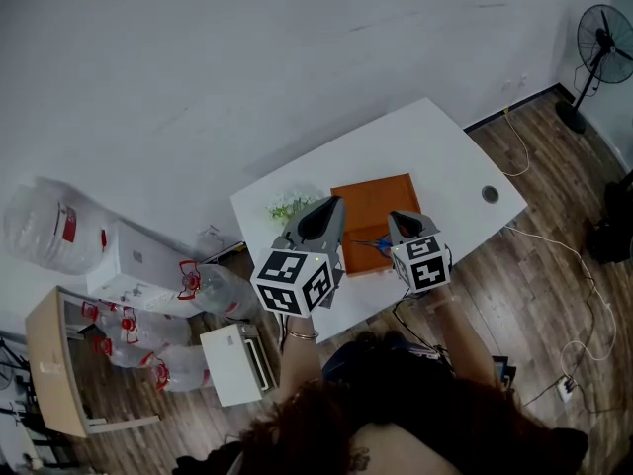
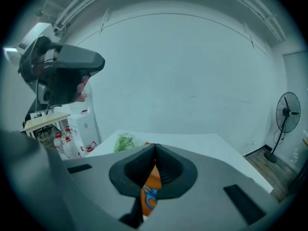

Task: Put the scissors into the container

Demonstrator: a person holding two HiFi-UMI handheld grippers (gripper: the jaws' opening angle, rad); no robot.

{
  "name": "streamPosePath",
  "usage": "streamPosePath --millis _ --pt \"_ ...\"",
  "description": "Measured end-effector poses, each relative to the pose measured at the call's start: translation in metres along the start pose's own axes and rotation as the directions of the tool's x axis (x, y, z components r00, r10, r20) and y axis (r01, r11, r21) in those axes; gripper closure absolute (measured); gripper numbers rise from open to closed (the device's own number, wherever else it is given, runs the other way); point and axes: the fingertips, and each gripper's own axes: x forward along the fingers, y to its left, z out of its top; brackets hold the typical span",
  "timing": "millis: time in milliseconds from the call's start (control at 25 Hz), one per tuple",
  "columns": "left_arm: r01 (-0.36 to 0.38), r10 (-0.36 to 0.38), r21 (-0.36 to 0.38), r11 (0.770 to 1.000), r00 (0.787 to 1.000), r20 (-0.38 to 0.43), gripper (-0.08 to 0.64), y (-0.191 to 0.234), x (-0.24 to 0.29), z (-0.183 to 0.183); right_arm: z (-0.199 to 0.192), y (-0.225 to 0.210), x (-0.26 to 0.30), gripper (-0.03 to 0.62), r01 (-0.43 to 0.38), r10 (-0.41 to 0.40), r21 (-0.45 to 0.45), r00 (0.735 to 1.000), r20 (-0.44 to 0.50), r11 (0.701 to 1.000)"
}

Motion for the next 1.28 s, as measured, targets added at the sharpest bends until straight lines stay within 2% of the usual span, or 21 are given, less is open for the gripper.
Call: streamPosePath --millis 280,440,760,960,1280 --pt "-0.001 0.001 -0.002 1.000 1.000 0.001 0.541 0.004 0.000 0.000 0.028 -0.003 -0.011 0.594 0.018 -0.019 0.013 0.995 0.102 1.000" --pt "0.002 -0.002 0.002 1.000 1.000 -0.005 0.541 0.004 0.002 -0.001 0.044 -0.007 -0.019 0.594 0.029 -0.034 0.028 0.984 0.174 0.999" --pt "0.005 -0.004 0.019 1.000 1.000 -0.010 0.542 0.003 0.004 0.001 0.063 -0.015 -0.036 0.594 0.061 -0.071 0.046 0.964 0.258 0.997" --pt "0.003 -0.002 0.019 1.000 1.000 -0.018 0.541 0.008 0.006 -0.001 0.068 -0.020 -0.039 0.594 0.069 -0.086 0.068 0.959 0.272 0.995" --pt "0.003 -0.003 0.011 1.000 1.000 -0.017 0.543 0.012 0.006 -0.002 0.076 -0.019 -0.040 0.594 0.076 -0.087 0.049 0.957 0.278 0.996"
